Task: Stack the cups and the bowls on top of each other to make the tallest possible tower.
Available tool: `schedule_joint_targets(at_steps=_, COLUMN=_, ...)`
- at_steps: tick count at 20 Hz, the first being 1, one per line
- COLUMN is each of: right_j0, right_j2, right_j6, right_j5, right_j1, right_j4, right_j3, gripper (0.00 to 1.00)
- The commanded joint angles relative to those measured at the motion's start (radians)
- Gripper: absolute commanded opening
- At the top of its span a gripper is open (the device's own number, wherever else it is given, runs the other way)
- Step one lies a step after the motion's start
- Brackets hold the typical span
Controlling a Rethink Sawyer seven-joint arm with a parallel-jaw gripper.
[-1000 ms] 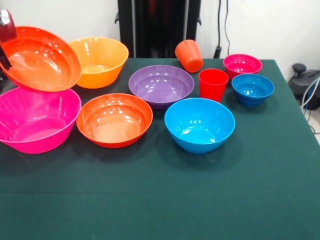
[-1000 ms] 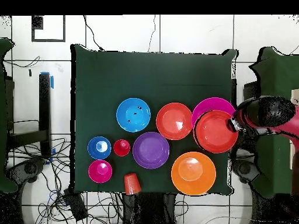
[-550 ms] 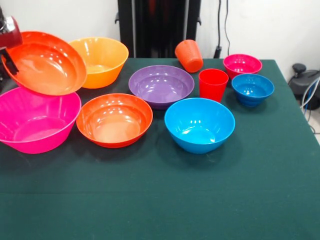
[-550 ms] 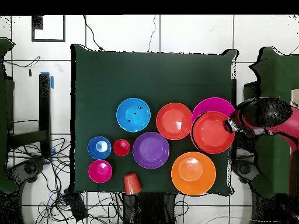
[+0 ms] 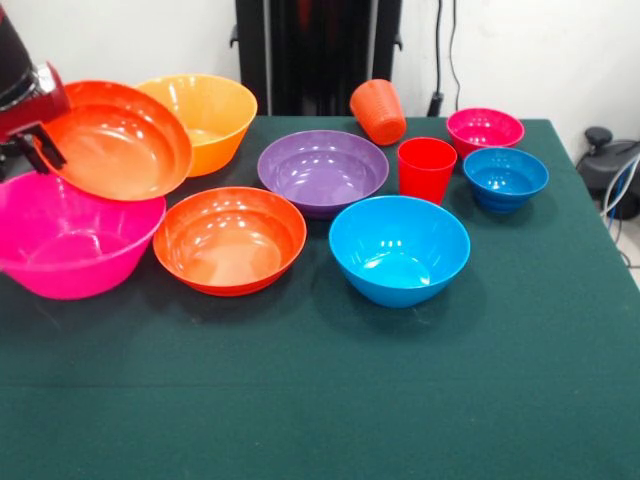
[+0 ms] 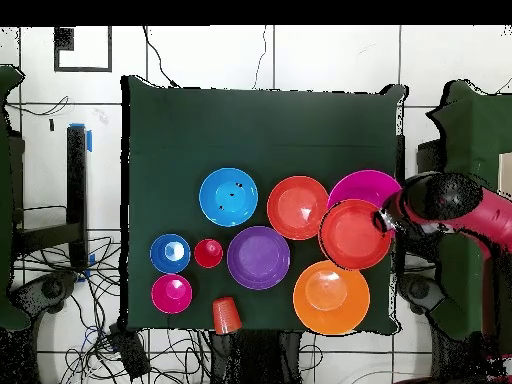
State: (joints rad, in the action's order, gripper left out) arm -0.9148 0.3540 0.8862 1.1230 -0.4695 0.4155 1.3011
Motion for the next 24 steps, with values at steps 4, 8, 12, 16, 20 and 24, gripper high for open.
schedule_joint_targets(at_steps=4, right_j0=0.015, right_j2=0.028, right_j6=0.051, right_j5=-0.111, right_j1=0.129, right_j4=0.006, right_j3=-0.029, gripper=0.0)
schedule_joint_targets(at_steps=8, right_j0=0.025, right_j2=0.032, right_j6=0.035, right_j5=-0.098, right_j1=0.167, right_j4=0.009, right_j3=-0.071, gripper=0.0)
schedule_joint_targets(at_steps=12, right_j0=0.043, right_j2=0.034, right_j6=0.007, right_j5=-0.054, right_j1=0.2, right_j4=0.017, right_j3=-0.138, gripper=0.0)
schedule_joint_targets(at_steps=16, right_j0=0.065, right_j2=0.033, right_j6=-0.004, right_j5=-0.019, right_j1=0.207, right_j4=0.02, right_j3=-0.182, gripper=0.0)
schedule_joint_targets(at_steps=20, right_j0=0.087, right_j2=0.027, right_j6=-0.01, right_j5=0.018, right_j1=0.185, right_j4=0.027, right_j3=-0.203, gripper=0.0)
schedule_joint_targets(at_steps=24, right_j0=0.104, right_j2=0.018, right_j6=-0.012, right_j5=0.044, right_j1=0.151, right_j4=0.026, right_j3=-0.202, gripper=0.0)
